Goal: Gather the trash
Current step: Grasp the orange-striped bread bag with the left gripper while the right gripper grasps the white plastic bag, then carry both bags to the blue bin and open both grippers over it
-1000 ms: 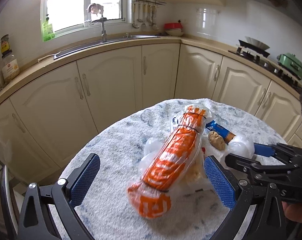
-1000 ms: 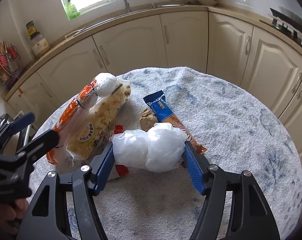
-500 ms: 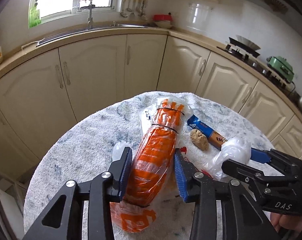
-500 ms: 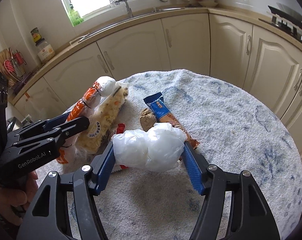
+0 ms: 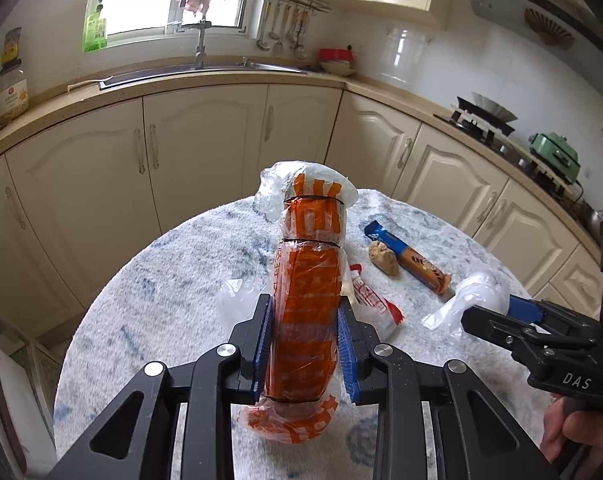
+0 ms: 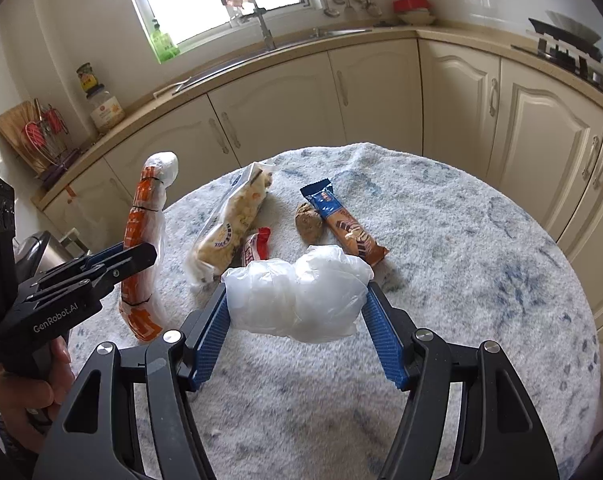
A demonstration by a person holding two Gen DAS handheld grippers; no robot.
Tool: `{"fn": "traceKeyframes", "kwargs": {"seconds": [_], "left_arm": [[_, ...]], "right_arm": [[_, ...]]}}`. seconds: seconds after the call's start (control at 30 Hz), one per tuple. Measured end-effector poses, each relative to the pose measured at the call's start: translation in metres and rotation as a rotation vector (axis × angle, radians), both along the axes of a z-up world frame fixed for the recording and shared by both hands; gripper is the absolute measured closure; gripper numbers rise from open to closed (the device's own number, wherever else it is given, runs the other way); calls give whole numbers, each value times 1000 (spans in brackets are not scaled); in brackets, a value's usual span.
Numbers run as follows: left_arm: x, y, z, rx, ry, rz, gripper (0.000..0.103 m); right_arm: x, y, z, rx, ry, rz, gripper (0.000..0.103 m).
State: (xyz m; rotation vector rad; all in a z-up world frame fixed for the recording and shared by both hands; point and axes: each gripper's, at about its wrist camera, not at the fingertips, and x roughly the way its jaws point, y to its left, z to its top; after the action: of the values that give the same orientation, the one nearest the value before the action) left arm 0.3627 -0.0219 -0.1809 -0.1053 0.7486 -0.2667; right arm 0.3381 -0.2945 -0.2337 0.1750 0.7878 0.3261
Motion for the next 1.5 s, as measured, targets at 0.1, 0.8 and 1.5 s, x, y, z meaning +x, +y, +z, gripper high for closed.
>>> {"fn": "traceKeyframes", "kwargs": {"seconds": [0.1,0.8,1.5], "left_arm": [[-21,2,3,-4,-7,2,77],[-166,-43,61,-3,-219,-89,78],[-229,-155,89,-65,-252,-355,78]], "right_arm": [[-12,-4,4,4,-12,-2,37],[-122,-89,59,66,-190,-103,37],[-229,-228,90,57,-302,-388,37]]}}
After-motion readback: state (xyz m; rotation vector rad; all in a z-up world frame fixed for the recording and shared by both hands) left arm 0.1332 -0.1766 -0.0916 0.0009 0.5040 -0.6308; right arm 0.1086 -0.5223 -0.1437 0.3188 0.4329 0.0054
